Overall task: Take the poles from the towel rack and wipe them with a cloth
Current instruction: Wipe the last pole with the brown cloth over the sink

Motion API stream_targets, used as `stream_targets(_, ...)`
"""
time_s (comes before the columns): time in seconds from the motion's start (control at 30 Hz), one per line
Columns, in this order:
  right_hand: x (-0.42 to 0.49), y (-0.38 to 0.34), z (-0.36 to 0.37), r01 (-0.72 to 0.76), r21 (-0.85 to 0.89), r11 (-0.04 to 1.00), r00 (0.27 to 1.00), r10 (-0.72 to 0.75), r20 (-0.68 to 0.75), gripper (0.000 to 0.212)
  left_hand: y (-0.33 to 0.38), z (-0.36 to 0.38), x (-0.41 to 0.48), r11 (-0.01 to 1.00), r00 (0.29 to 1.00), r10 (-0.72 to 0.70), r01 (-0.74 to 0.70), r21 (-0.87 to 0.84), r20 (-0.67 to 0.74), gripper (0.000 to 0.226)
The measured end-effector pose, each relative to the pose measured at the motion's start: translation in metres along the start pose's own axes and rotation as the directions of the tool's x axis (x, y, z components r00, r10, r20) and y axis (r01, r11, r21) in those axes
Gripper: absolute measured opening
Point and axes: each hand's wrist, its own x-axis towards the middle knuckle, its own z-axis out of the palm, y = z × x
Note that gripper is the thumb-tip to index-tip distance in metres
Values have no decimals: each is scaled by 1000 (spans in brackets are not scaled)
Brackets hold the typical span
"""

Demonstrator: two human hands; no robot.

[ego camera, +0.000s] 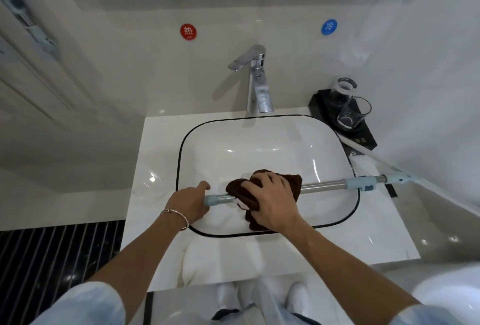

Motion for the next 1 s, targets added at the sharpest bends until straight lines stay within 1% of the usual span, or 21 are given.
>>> stream_targets(0.1, -19, 57, -23, -140, -92, 986, 990, 139, -16, 56, -2, 0, 3, 998, 999, 43, -42, 37, -23, 39)
stream_targets(0.17, -37, 101, -39, -261, -175, 949, 964, 264, -4, 53, -4, 1, 3, 997, 997, 57, -54, 53, -47, 34)
stream_targets(0.23, -52, 138, -53, -382, -189, 905, 923, 384, -27, 49, -3, 2, 3, 994, 994, 76, -70, 80, -72, 29)
stream_targets(0.3, -56, 153, -58, -438, -167, 884, 898, 440, -24, 44, -1, 2, 2, 992, 995, 78, -71, 104, -60, 27)
stream_targets(0.37, -53, 152, -55, -430, -165, 888, 901, 432, -21, 39, 2, -2, 4, 990, 998, 58, -57, 132, -4, 30)
stream_targets(0.43, -50, 148, -51, -425, -151, 892, 905, 425, -38, 37, 13, -9, 8, 981, 998, 35, -44, 188, 48, 43)
stream_targets(0.5, -50, 150, -51, -422, -128, 897, 906, 419, -55, 36, 34, -15, 14, 968, 994, 76, -91, 235, 73, 56)
stream_targets(0.57, -53, 152, -50, -415, -101, 904, 909, 411, -65, 35, 71, -18, 22, 968, 982, 167, -180, 174, 91, 59)
stream_targets(0.67, -54, 152, -49, -394, -60, 917, 917, 388, -92, 31, 125, -18, 38, 960, 956, 277, -281, 22, 97, 49)
stream_targets(0.73, -56, 152, -50, -362, -37, 932, 927, 355, -126, 38, 148, -16, 47, 960, 950, 279, -274, -54, 137, 46)
stream_targets(0.8, -59, 155, -51, -333, -18, 943, 933, 327, -148, 37, 158, -11, 53, 964, 940, 263, -248, -93, 219, 49)
stream_targets(0.87, -62, 159, -50, -311, 2, 950, 940, 308, -145, 38, 162, -8, 54, 962, 920, 267, -237, -135, 288, 44)
stream_targets(0.93, -64, 163, -51, -296, 27, 955, 947, 297, -118, 41, 165, -9, 51, 964, 908, 265, -241, -113, 325, 35)
stream_targets(1.0, -65, 168, -55, -283, 54, 958, 955, 286, -76, 43, 170, -13, 46, 962, 924, 270, -273, -27, 270, 33)
